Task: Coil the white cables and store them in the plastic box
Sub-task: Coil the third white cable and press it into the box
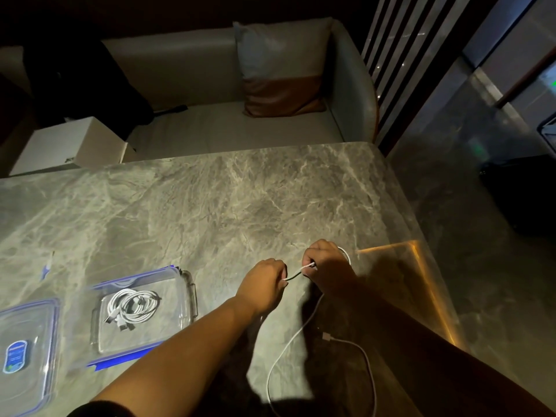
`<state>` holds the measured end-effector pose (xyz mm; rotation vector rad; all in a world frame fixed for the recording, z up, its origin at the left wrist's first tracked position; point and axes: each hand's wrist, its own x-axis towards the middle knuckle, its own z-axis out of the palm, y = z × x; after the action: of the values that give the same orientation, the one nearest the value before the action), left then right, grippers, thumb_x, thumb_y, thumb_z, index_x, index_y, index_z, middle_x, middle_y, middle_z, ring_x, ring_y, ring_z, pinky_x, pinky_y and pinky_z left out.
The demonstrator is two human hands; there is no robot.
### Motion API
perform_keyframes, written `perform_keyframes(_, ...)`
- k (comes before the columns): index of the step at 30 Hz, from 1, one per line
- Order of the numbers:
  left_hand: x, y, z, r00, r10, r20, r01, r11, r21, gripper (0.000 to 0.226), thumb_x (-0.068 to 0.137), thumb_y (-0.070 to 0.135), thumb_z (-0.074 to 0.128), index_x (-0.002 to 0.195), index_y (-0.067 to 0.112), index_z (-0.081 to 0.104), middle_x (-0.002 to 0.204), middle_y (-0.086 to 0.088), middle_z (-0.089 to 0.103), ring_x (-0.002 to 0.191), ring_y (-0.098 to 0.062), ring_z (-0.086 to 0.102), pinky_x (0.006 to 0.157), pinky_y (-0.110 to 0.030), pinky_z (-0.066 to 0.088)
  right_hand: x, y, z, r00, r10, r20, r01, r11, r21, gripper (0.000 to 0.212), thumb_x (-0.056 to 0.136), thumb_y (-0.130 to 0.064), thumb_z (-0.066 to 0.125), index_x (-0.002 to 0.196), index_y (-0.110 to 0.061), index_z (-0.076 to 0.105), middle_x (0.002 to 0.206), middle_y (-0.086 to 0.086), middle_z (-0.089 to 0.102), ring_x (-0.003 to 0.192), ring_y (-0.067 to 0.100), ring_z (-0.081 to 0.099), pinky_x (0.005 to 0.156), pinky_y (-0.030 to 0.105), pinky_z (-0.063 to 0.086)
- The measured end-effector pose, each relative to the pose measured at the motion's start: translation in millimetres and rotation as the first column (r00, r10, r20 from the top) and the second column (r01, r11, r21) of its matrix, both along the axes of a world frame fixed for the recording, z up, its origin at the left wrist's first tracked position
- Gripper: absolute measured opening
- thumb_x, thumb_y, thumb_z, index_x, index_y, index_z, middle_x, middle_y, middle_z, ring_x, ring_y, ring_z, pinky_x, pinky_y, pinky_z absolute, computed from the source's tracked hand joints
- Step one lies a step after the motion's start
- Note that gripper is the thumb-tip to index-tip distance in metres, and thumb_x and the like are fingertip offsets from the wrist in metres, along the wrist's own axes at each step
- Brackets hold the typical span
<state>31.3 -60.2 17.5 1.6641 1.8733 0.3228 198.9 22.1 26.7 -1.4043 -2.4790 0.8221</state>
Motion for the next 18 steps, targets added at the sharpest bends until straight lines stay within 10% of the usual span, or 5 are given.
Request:
perform_keyframes(14, -26, -36, 85, 0.893, 0.139, 0.429, -0.120, 0.990, -0.073, 0.011, 0.091, 0.014, 0.066, 0.084, 0.020, 0.072, 0.072, 0.012, 0.066, 0.065, 0.006, 0.058, 0.067, -0.012, 0.044, -12, -22, 96, 0.991, 0.025, -0.133, -0.036, 0.996, -0.081, 0.008, 0.082, -0.024, 0.075, 0.084, -0.021, 0.069, 0.105, -0.006, 0.056, 0.106, 0.013, 0.052, 0.095, 0.030, 0.045)
perform_keyframes(18, -34, -59, 120, 0.845, 0.133, 0.519, -0.141, 0.990, -0.023, 0.011, 0.093, 0.019, 0.065, 0.091, 0.014, 0.074, 0.080, -0.001, 0.071, 0.073, -0.012, 0.066, 0.076, -0.031, 0.054, -19, -41, 138, 0.981, 0.080, -0.178, -0.085, 0.996, -0.020, 0.009, 0.084, -0.027, 0.073, 0.082, -0.026, 0.064, 0.097, -0.011, 0.057, 0.095, 0.010, 0.057, 0.088, 0.033, 0.049)
